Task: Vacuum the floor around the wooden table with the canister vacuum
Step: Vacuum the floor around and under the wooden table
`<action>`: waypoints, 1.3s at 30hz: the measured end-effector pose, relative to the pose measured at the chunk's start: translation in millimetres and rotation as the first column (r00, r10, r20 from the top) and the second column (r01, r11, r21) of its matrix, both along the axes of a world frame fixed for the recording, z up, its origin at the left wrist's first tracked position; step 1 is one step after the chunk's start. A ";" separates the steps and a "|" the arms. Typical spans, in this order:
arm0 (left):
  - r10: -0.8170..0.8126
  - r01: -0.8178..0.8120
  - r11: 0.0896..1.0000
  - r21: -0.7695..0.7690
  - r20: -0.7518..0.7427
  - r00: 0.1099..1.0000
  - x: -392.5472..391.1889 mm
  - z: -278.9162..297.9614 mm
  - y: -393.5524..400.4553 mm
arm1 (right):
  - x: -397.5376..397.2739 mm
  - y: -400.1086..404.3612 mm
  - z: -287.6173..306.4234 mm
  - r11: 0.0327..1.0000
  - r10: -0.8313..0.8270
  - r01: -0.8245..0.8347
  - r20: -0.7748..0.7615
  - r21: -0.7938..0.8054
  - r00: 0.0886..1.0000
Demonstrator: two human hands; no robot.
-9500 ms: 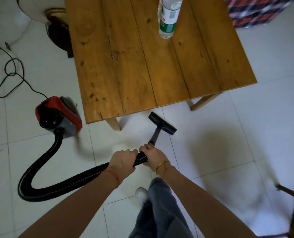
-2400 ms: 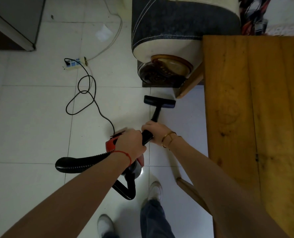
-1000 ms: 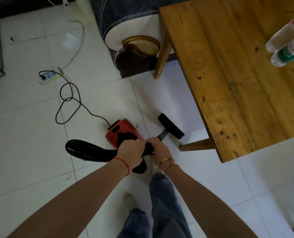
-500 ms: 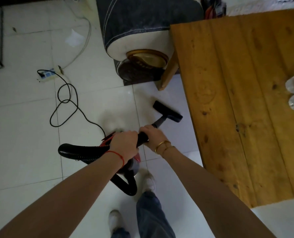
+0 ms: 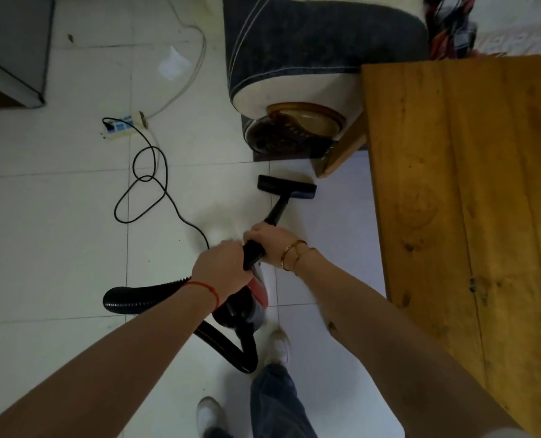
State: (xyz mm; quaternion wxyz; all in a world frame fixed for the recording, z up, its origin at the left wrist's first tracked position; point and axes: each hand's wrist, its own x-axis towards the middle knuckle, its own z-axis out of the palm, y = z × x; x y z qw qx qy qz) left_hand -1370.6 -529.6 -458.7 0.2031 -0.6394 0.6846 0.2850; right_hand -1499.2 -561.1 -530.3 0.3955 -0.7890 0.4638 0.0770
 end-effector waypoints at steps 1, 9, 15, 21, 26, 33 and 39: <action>0.005 -0.005 1.000 0.001 0.008 1.000 2.2 0.1 -2.1 | 3.0 -4.6 -0.8 1.000 0.022 -0.022 -0.007 -0.009 1.000; 0.055 -0.055 0.998 0.000 -0.019 0.998 3.9 -10.2 -33.8 | 5.6 -44.9 -12.5 0.994 0.099 -0.101 -0.057 -0.038 0.993; 0.080 -0.079 0.997 0.024 -0.073 0.994 -6.9 -14.4 -39.5 | -7.1 -54.6 -11.3 0.991 0.122 -0.126 -0.094 -0.035 0.988; -0.068 0.068 0.997 0.034 -0.023 0.997 0.7 -0.2 -17.4 | -4.6 -6.1 2.2 1.000 -0.030 0.030 0.014 -0.007 0.999; -0.230 0.231 0.973 0.021 -0.021 0.973 16.8 20.0 14.9 | 9.4 46.7 26.1 0.984 -0.177 0.173 0.106 0.039 0.979; -0.446 0.443 0.893 0.077 0.027 0.895 44.7 37.2 62.3 | 38.1 123.5 39.1 0.921 -0.384 0.377 0.072 0.095 0.920; -0.624 0.619 0.780 0.096 0.030 0.781 70.7 45.4 112.9 | 74.3 201.4 43.7 0.812 -0.583 0.574 0.098 0.103 0.807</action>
